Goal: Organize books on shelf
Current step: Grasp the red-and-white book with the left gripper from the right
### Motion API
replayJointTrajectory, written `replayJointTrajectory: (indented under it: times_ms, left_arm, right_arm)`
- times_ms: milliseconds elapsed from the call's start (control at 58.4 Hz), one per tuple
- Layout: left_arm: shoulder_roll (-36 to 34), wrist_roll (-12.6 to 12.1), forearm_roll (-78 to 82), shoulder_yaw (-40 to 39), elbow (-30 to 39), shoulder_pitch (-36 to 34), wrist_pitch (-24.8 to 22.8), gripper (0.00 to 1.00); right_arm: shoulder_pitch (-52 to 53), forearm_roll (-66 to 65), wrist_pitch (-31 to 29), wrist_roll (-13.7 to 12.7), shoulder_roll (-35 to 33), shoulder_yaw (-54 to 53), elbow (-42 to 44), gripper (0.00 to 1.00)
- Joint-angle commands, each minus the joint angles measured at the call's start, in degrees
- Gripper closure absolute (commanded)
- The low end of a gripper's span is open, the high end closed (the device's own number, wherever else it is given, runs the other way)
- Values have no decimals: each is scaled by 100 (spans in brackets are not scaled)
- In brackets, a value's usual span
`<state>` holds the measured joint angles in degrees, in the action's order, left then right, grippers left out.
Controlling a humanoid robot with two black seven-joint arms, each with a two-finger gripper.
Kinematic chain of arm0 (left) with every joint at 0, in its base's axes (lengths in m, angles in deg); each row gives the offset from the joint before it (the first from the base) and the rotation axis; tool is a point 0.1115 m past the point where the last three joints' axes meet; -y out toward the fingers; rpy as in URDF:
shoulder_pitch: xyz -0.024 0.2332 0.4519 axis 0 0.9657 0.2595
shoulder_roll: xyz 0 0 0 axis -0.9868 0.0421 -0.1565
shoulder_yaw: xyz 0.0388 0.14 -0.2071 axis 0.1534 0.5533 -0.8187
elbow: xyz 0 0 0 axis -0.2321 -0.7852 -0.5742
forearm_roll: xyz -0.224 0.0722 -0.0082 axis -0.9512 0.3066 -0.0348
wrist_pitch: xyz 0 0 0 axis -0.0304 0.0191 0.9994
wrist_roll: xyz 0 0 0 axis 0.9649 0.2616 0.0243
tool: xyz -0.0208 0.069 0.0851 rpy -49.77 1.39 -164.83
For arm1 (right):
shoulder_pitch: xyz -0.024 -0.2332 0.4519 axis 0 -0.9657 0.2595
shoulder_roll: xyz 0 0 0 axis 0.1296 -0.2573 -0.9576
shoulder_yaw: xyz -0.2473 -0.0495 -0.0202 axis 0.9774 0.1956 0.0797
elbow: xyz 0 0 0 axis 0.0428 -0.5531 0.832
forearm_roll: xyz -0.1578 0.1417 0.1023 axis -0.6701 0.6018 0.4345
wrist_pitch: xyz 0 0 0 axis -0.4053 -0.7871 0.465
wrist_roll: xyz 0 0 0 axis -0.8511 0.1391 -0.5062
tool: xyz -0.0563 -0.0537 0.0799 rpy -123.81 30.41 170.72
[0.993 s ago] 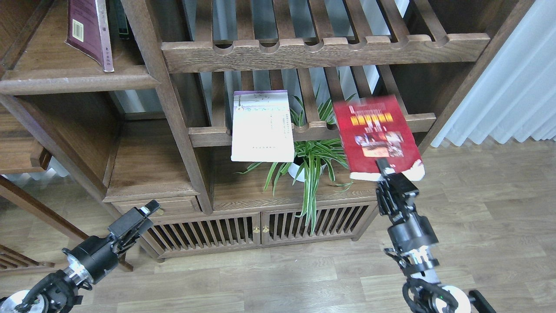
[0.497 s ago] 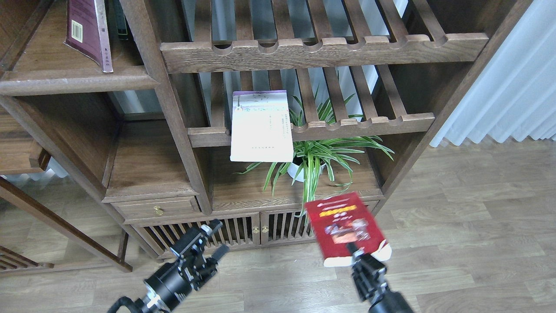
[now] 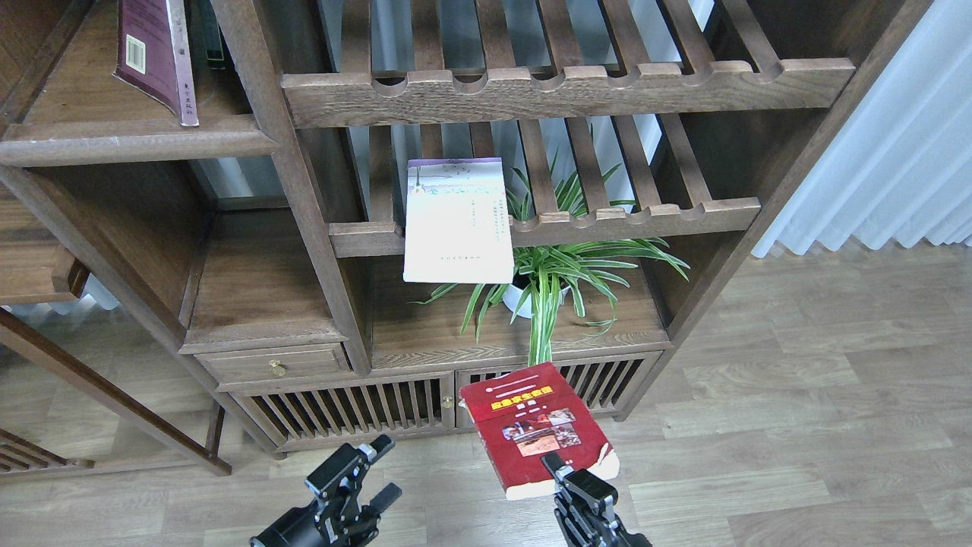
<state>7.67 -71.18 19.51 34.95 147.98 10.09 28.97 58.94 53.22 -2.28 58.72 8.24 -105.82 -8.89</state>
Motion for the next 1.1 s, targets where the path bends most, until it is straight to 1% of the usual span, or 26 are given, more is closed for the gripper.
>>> replayJointTrajectory:
  times_ms: [0,223,462,565,651,736,788,805,822,839,891,925,942,959,976,1011,1045,1062,1079]
  left_arm:
    - [74,3,11,38,-191,-6,0,1]
    - [364,11,11,74,-464,-68,0,1]
    - [663,11,29,74,-613,-165,0,1]
    - [759,20,29,65,-657,-209,0,5]
    - [786,20,29,65,-684,-217,0,11]
    - [786,20,29,56,-692,-226,0,15]
    - [786,20,29,56,-692,-217,0,19]
    - [786,20,29,47,-701,-217,0,21]
    - [786,11,29,47,-701,-217,0,26]
    - [786,11,29,47,-701,-226,0,29]
    - [786,11,29,47,-701,-226,0,34]
    - [786,3,29,47,-710,-226,0,40]
    - [786,3,29,47,-727,-235,0,46]
    - [786,3,29,47,-736,-235,0,48]
    - [795,-6,11,47,-754,-235,0,56]
    - [795,-15,-6,56,-780,-235,0,63]
    - [812,-6,-24,56,-789,-226,0,69]
    - [838,-6,-33,47,-789,-226,0,76]
    - [847,-6,-33,47,-789,-226,0,78]
  right_arm:
    - [-3,-3,0,-9,-5,248,16,96]
    - [-21,-3,0,-115,-5,486,34,95]
    - [-38,-38,0,-132,-14,635,60,95]
    - [-38,-47,0,-185,-14,644,60,95]
    - [-47,-47,0,-194,-23,644,60,95]
    - [-47,-47,0,-194,-23,644,60,95]
    - [-47,-47,0,-194,-23,644,60,95]
    - [-47,-47,0,-194,-23,644,60,95]
    - [-47,-47,0,-194,-23,653,60,95]
    - [-56,-47,0,-194,-23,653,60,95]
    - [-56,-47,0,-194,-31,662,60,95]
    - [-73,-47,0,-194,-31,688,60,95]
    - [-82,-47,0,-203,-31,706,60,95]
    - [-91,-47,0,-203,-40,706,60,95]
    - [-100,-47,0,-203,-40,715,60,95]
    - [-100,-47,0,-203,-40,715,60,95]
    - [-100,-47,0,-212,-49,723,60,95]
    - [-108,-47,0,-212,-49,723,60,95]
    - [-109,-47,0,-212,-49,723,69,95]
